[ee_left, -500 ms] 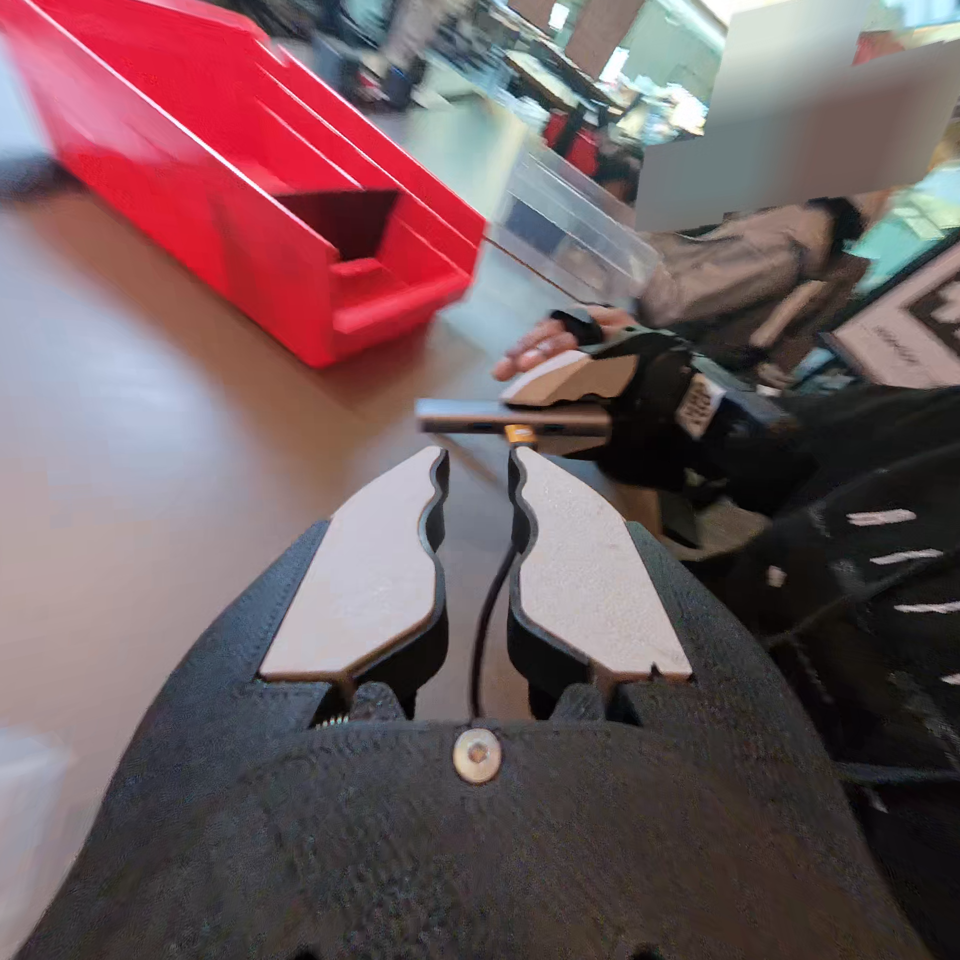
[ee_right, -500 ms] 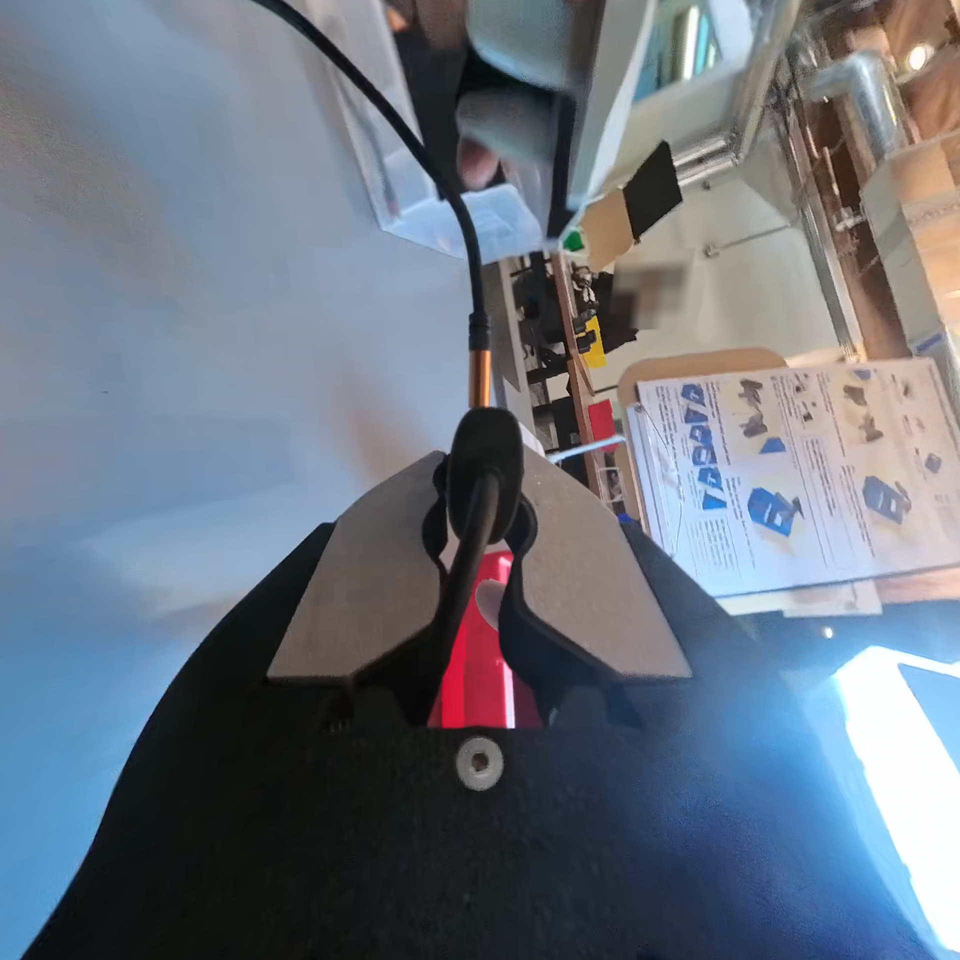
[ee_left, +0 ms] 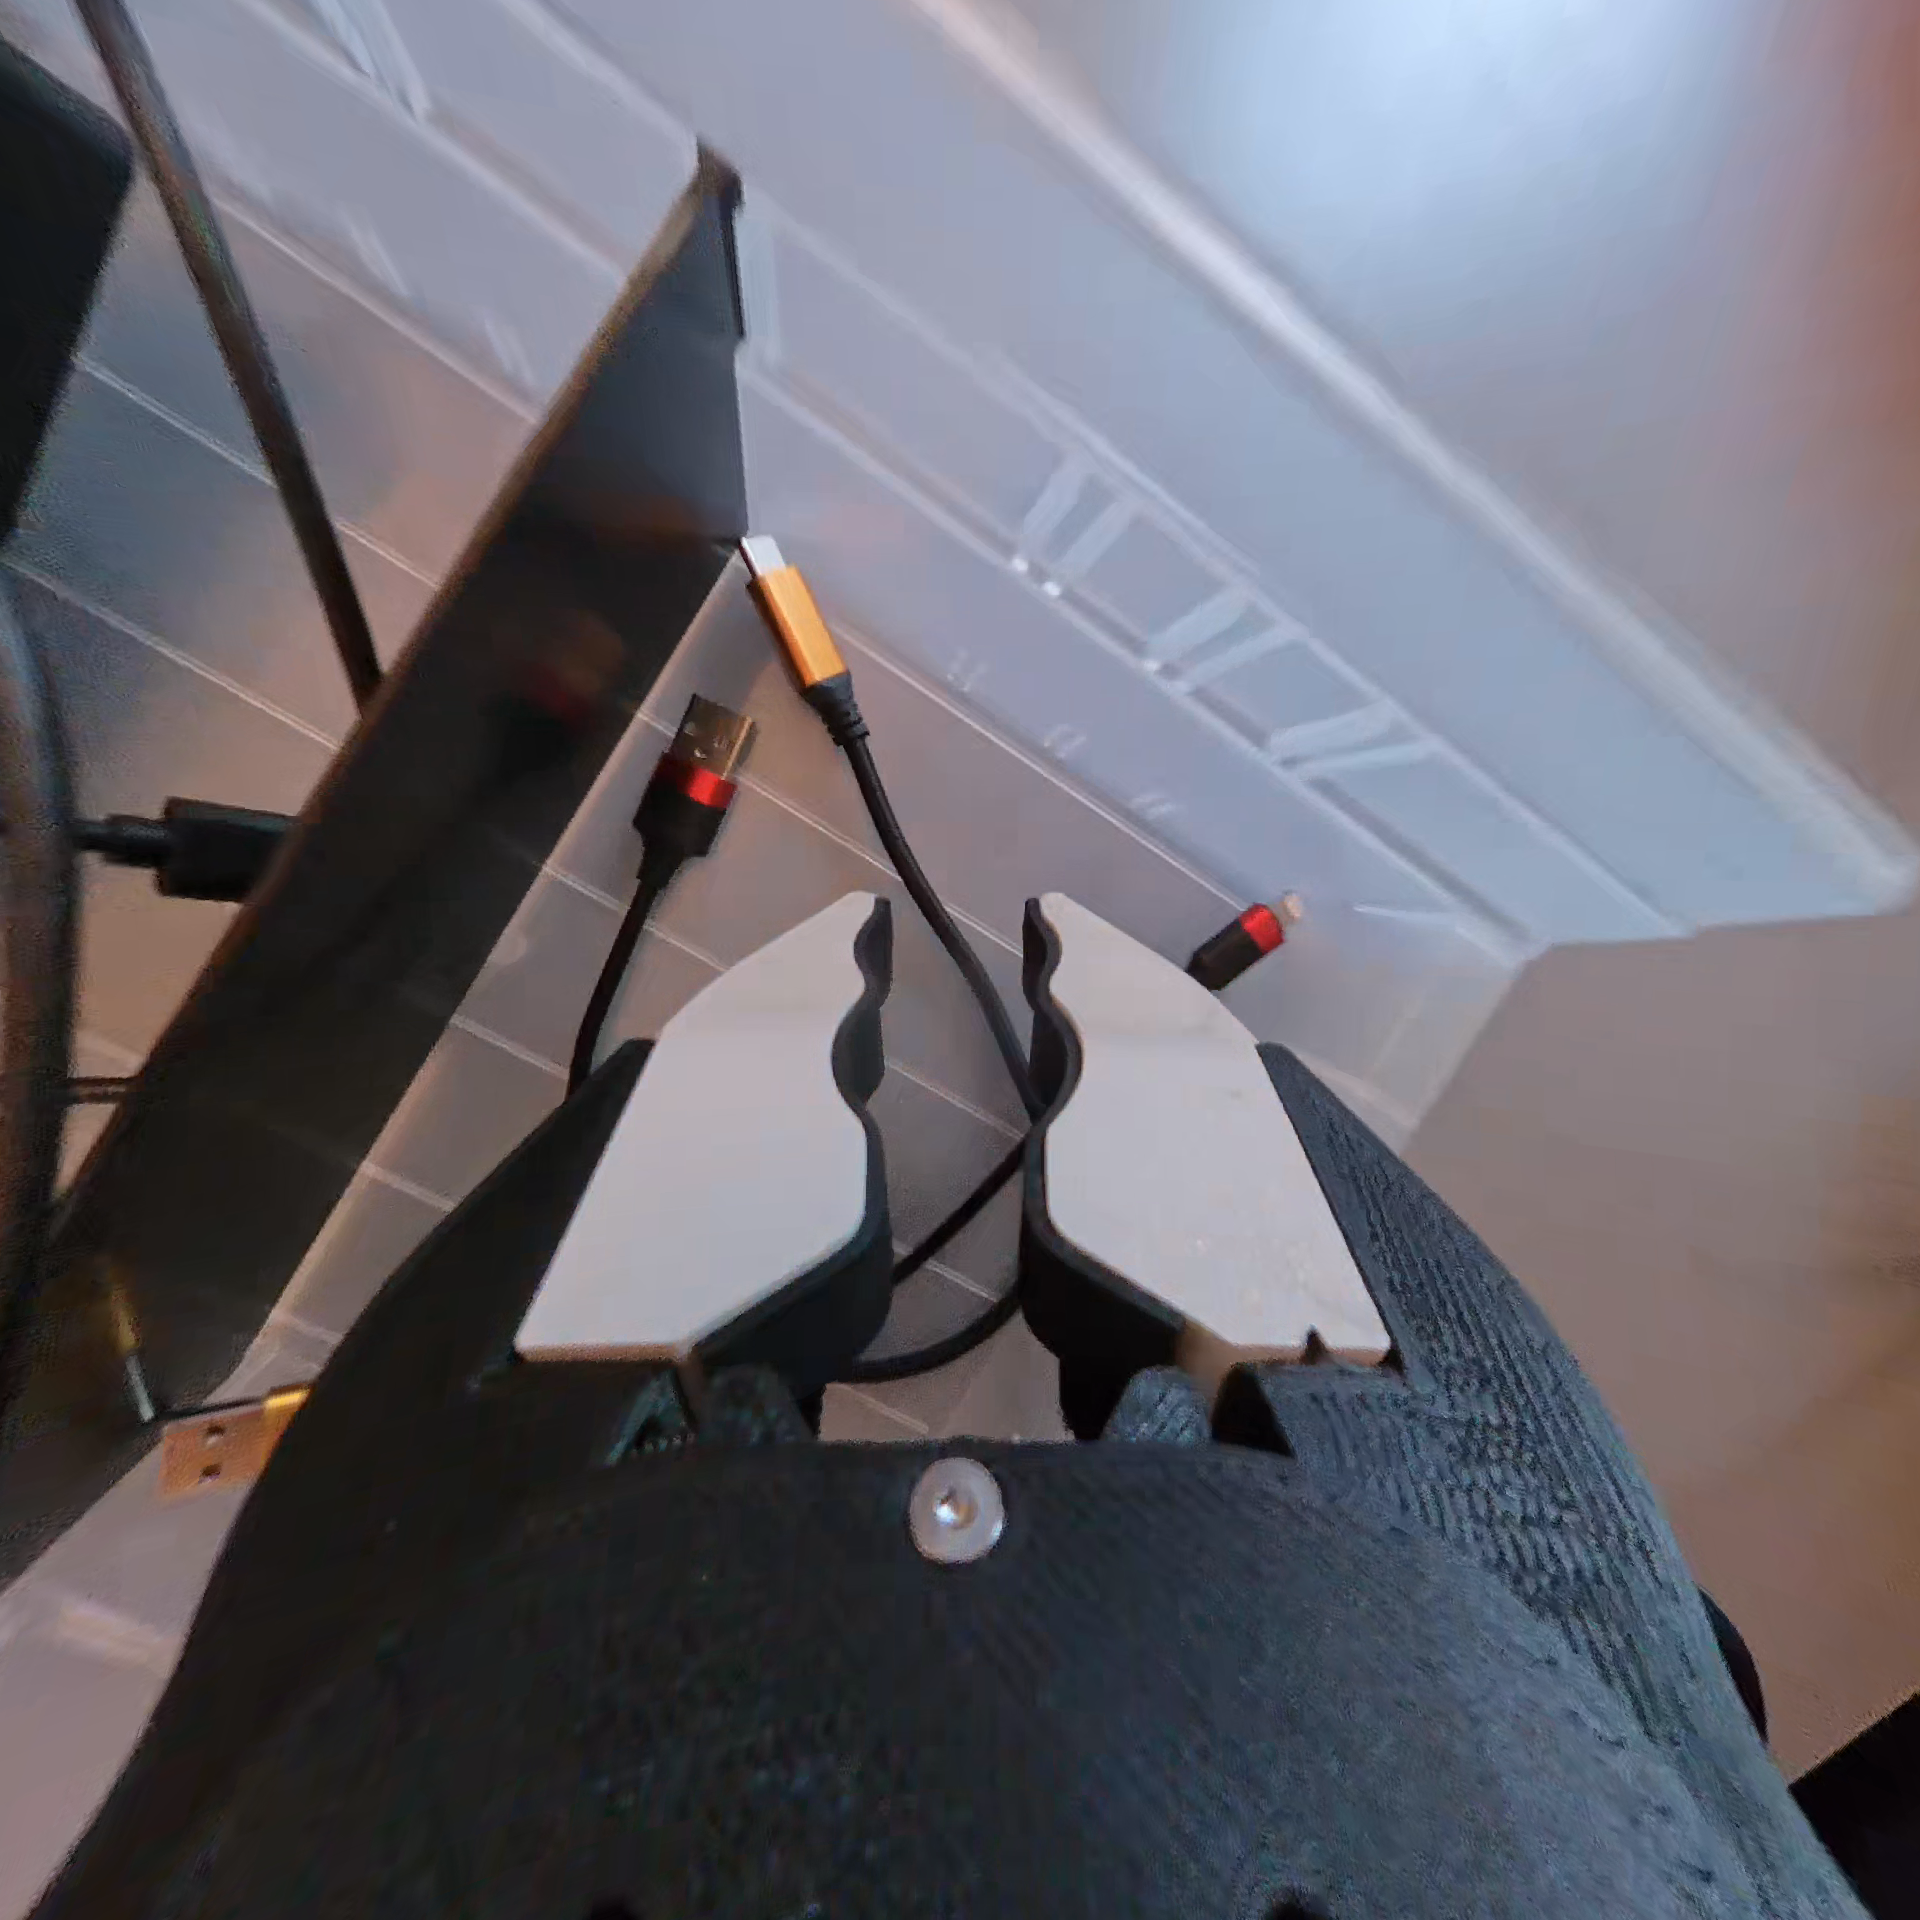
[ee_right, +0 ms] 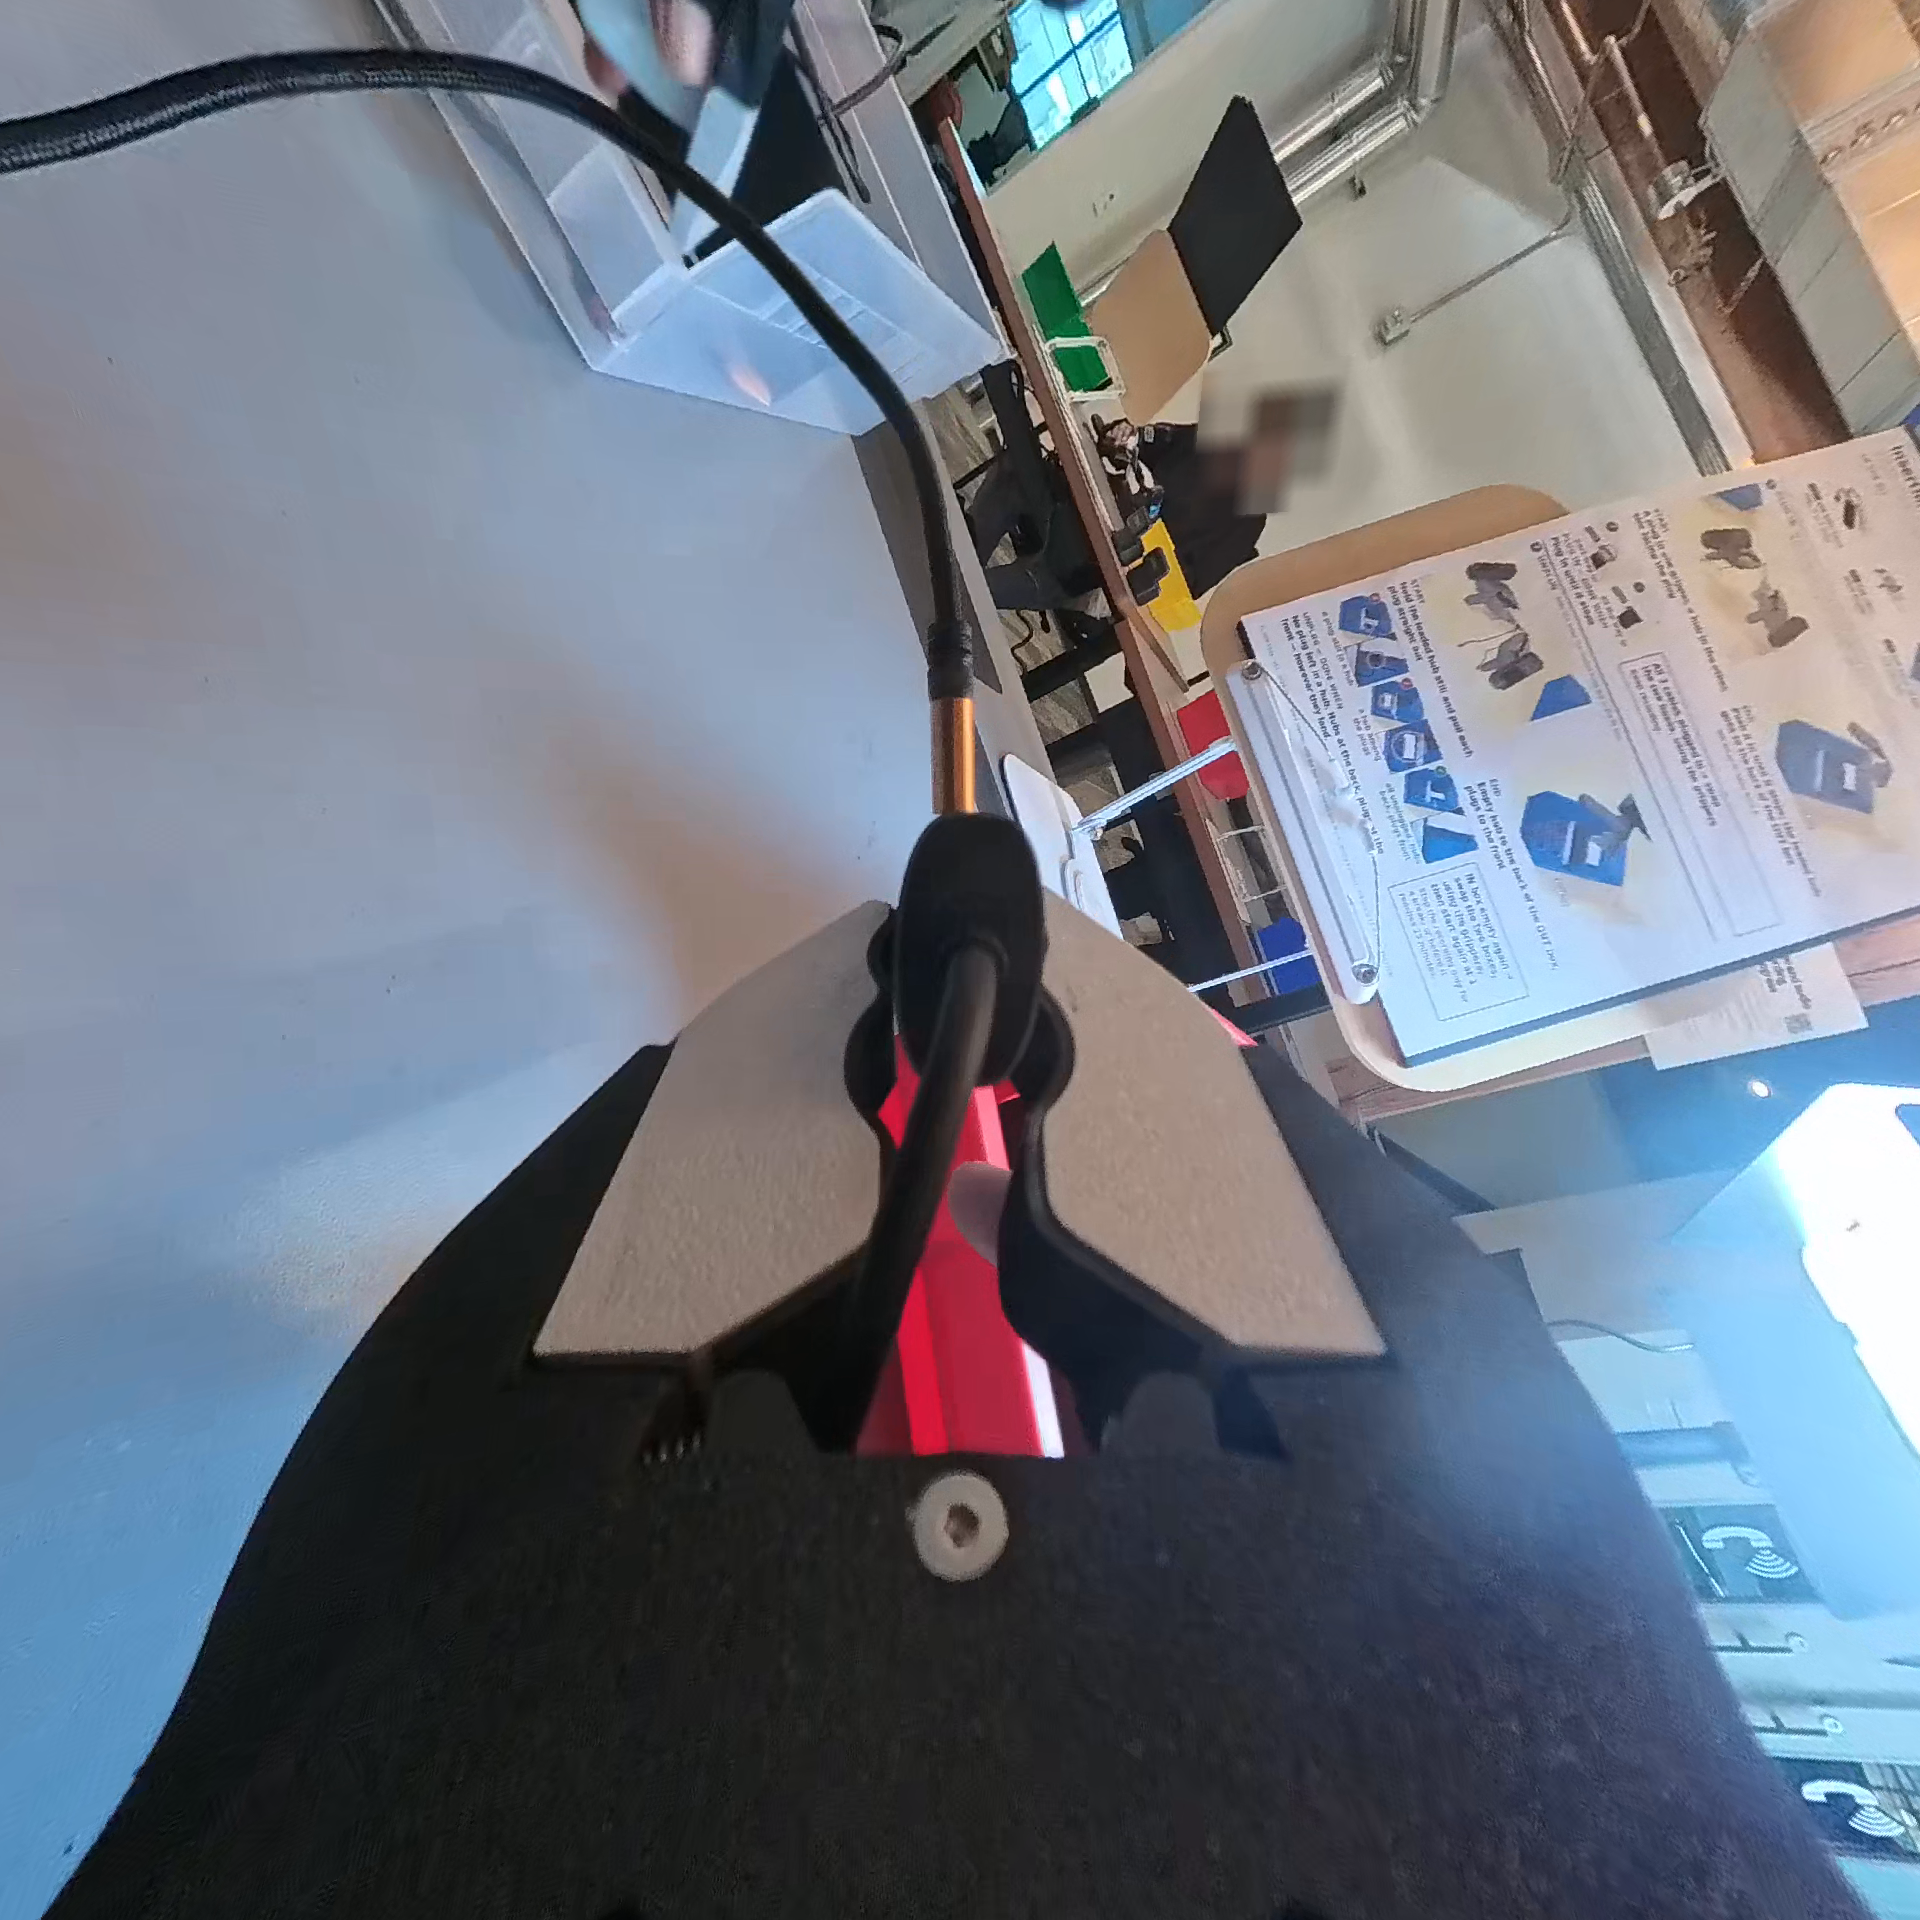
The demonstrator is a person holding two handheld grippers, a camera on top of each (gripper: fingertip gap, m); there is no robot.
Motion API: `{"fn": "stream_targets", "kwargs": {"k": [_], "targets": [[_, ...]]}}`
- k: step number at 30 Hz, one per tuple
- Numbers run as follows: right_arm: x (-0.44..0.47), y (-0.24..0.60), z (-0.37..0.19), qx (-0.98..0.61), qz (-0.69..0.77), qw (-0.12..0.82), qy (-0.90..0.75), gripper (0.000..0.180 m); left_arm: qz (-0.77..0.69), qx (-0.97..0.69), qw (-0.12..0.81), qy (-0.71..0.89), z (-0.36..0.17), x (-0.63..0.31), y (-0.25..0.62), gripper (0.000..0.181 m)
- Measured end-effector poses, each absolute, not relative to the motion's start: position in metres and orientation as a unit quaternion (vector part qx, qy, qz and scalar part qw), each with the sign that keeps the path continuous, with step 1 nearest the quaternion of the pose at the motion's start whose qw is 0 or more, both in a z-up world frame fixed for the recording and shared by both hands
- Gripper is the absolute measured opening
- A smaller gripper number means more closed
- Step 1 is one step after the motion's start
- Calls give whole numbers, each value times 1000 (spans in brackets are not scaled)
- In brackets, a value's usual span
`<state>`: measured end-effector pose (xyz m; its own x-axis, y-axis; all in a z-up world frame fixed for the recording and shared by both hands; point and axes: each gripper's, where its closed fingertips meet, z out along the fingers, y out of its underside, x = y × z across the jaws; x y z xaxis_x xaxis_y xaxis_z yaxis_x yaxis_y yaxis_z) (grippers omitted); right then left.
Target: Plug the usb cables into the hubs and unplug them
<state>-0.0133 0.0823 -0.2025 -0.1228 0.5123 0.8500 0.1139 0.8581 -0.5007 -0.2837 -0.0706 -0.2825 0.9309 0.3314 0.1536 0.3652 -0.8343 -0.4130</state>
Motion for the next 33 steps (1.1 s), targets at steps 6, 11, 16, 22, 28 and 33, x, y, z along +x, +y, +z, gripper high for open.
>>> {"fn": "stream_targets", "kwargs": {"k": [6, 11, 16, 22, 28, 33], "targets": [[-13, 85, -202, -217, 159, 627, -731, 17, 13, -970, 179, -165, -303, -292, -72, 7], [-12, 87, -199, -216, 155, 634, -726, 17, 30, -970, 205, -130, -274, -287, -72, 4], [-12, 89, -191, -227, 173, 640, -713, 17, 49, -924, 368, -87, -137, -258, -67, 4], [-11, 91, -187, -233, 178, 646, -705, 17, 67, -883, 464, 1, -30, -192, -71, 4], [-10, 97, -184, -244, 183, 649, -697, 17, 61, -857, 510, 37, -4, -159, -69, 4], [-10, 101, -187, -249, 182, 646, -698, 17, 46, -841, 536, 56, 3, -145, -69, 4]]}}
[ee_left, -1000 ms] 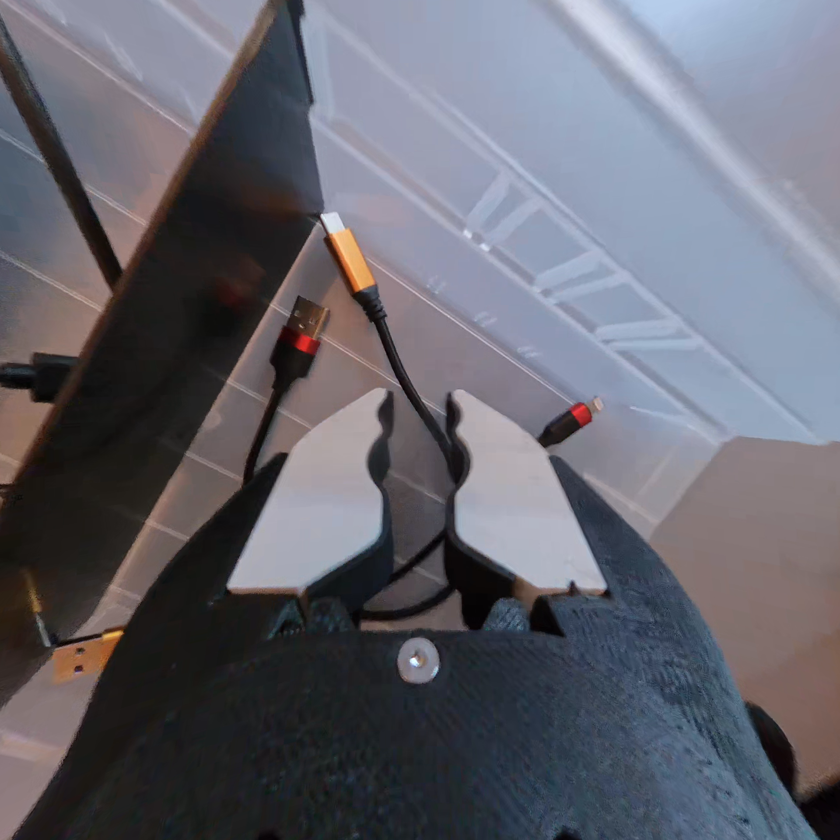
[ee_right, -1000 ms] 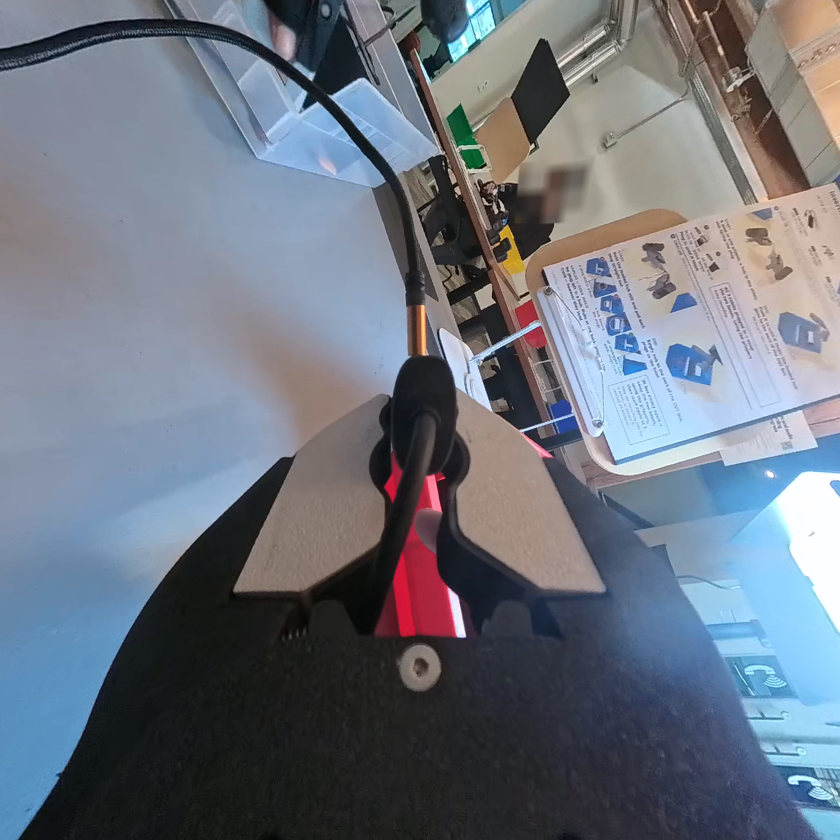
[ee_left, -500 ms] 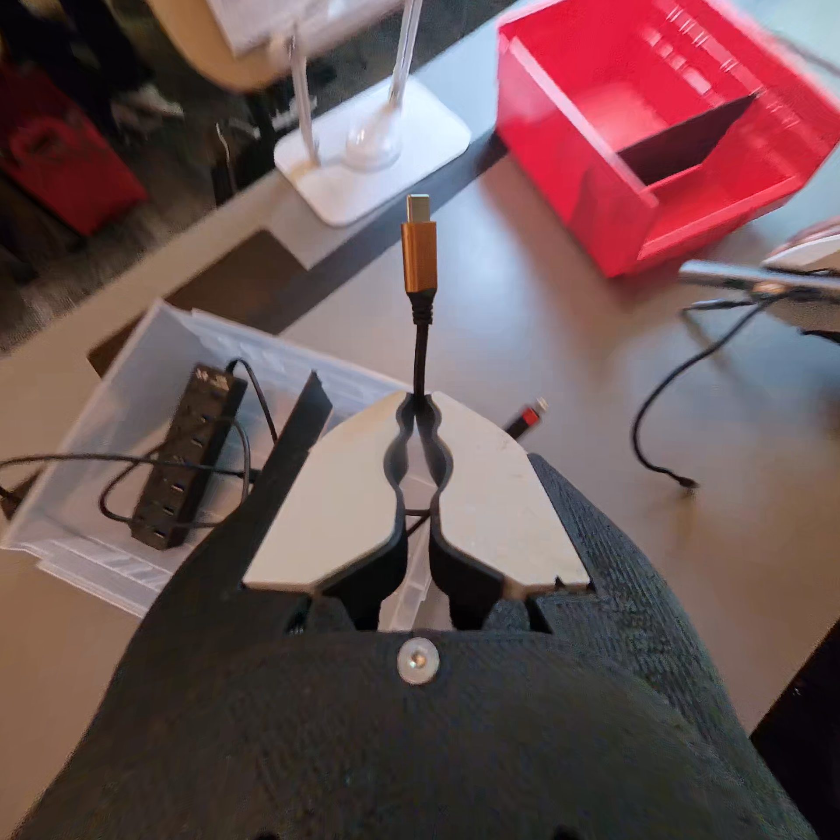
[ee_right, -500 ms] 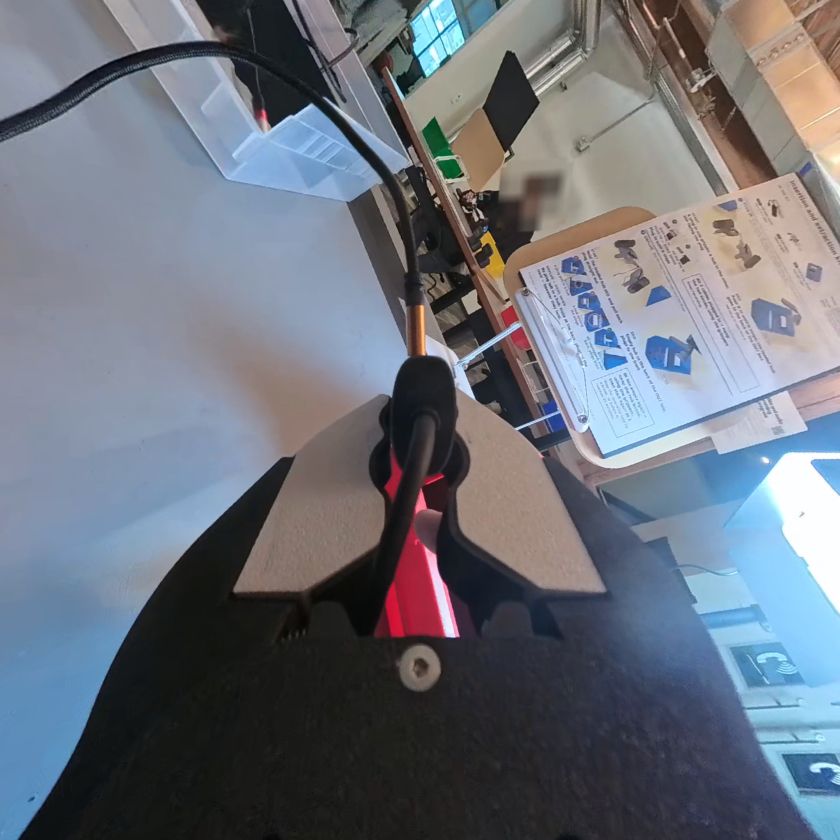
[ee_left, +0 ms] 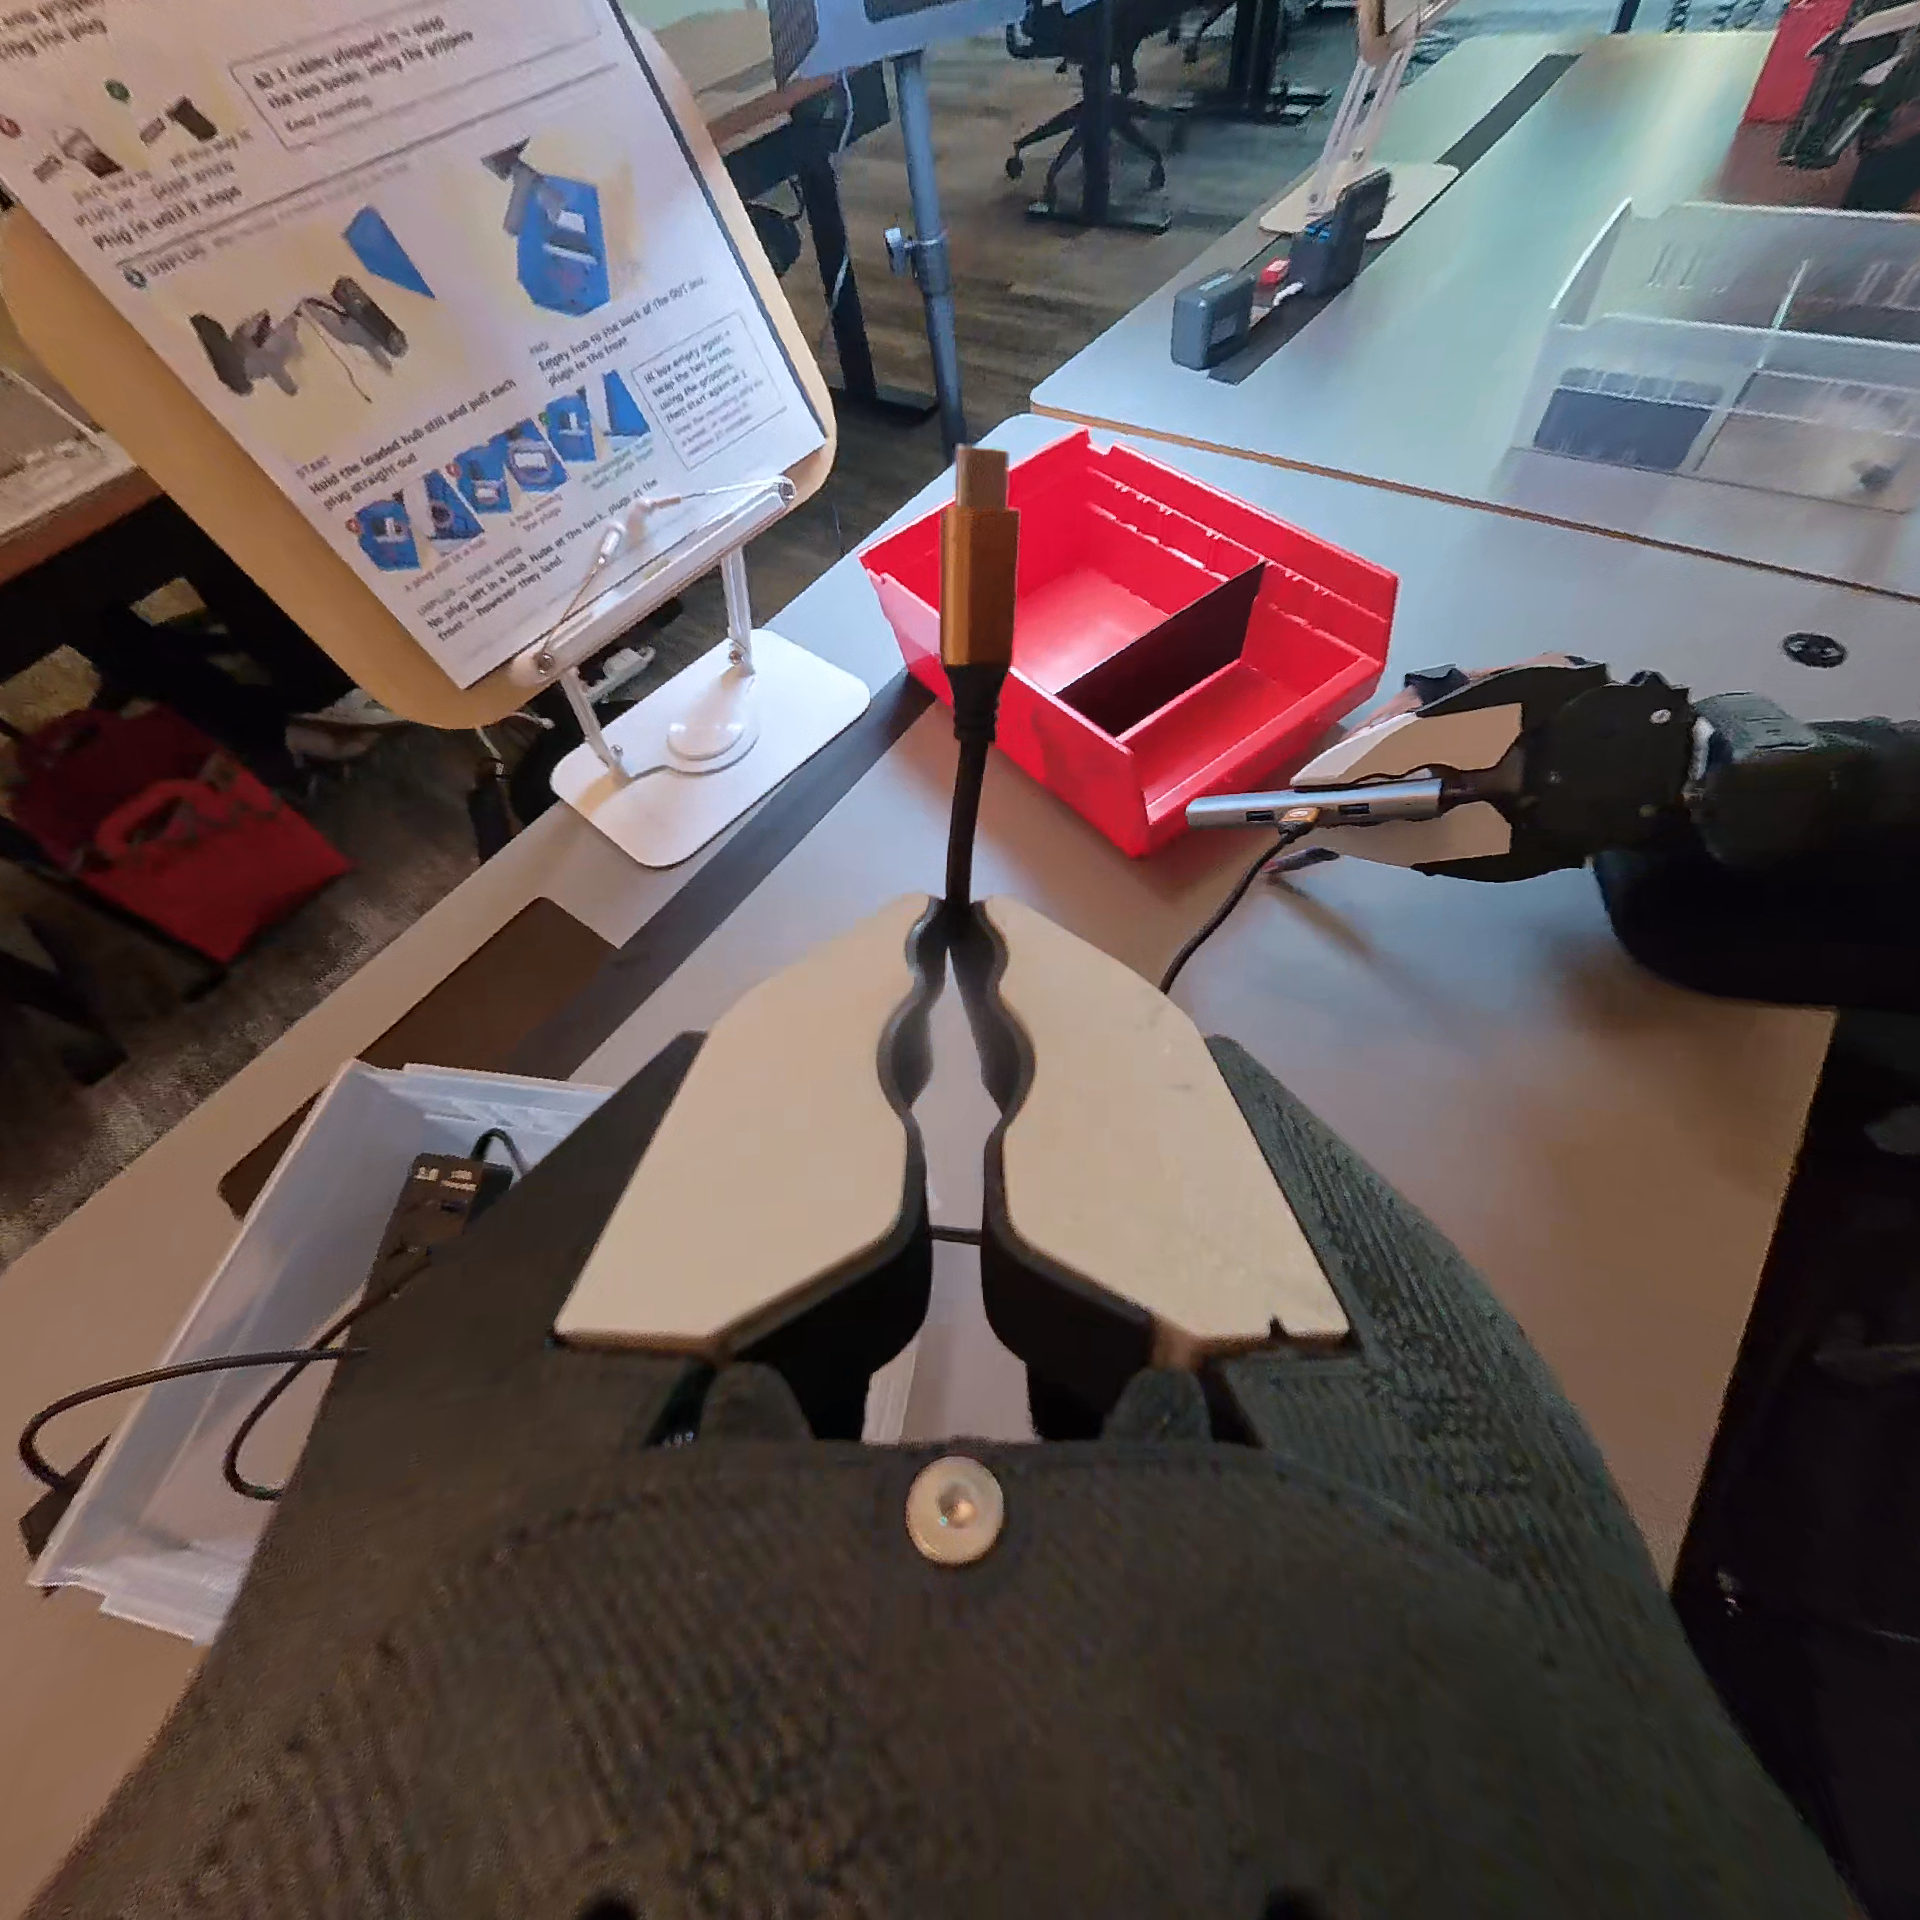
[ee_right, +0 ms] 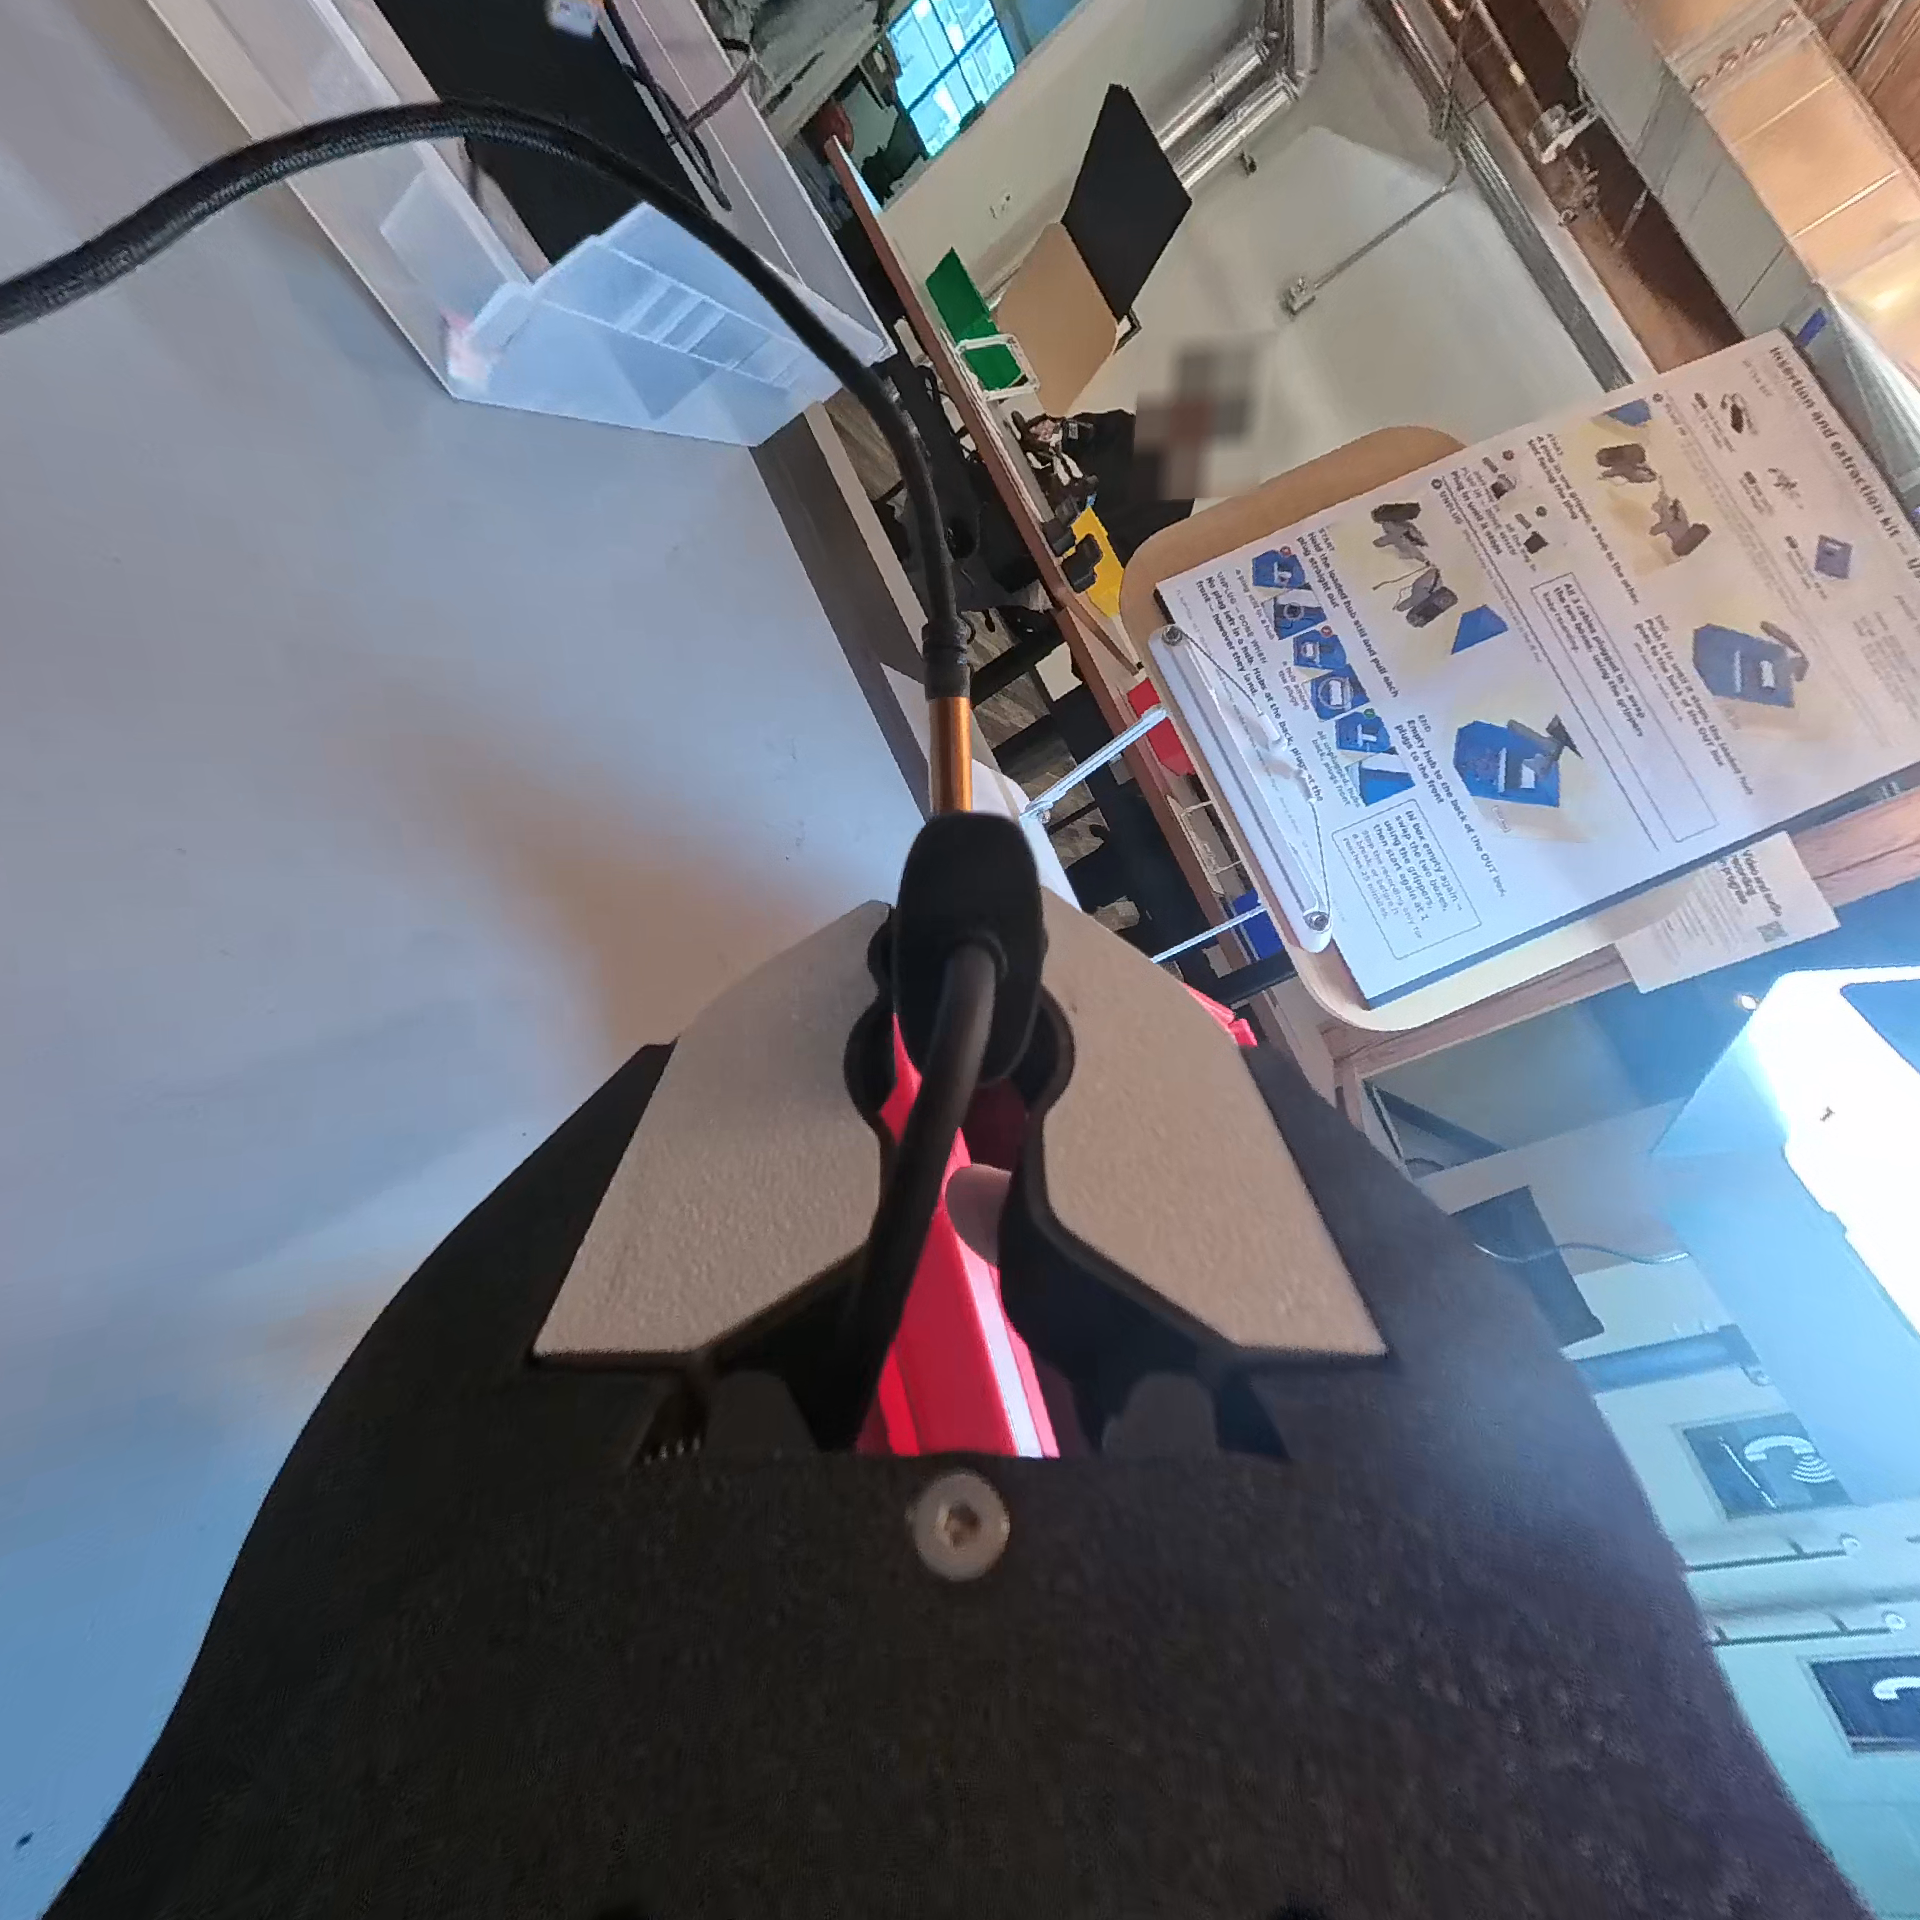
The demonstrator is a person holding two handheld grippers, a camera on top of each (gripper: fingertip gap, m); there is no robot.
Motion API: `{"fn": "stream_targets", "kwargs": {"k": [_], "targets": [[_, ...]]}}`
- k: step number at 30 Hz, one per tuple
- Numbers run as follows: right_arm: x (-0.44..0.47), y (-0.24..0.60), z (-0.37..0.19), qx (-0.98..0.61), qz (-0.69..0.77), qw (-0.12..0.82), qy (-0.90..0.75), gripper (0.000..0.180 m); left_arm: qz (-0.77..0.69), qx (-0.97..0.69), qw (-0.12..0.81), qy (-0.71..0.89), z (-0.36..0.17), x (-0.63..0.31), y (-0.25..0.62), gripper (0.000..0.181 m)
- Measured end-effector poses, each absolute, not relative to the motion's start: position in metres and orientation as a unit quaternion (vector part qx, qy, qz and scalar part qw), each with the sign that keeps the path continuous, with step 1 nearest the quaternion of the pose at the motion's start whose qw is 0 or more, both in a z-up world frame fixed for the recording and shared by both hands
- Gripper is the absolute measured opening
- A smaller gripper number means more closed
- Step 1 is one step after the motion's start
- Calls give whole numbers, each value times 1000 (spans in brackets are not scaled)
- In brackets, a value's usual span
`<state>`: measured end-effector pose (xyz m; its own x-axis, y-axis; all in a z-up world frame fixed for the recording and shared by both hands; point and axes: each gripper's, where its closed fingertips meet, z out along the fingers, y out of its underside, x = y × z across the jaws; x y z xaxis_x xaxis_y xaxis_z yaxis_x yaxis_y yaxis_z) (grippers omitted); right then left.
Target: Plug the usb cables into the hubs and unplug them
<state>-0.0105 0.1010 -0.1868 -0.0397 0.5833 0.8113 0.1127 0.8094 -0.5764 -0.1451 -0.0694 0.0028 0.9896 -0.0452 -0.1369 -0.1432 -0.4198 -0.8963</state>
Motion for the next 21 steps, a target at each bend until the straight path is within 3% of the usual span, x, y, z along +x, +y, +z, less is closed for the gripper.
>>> {"fn": "stream_targets", "kwargs": {"k": [11, 18, 21], "targets": [[-12, 102, -191, -251, 179, 644, -700, 17, -94, -840, 524, 109, -43, -97, -58, 4], [-10, 119, -184, -272, 167, 655, -685, 17, -400, -706, 570, 130, -50, -17, -55, 4], [-7, 131, -180, -284, 156, 663, -675, 17, -443, -709, 542, 84, -92, -17, -52, 4]]}}
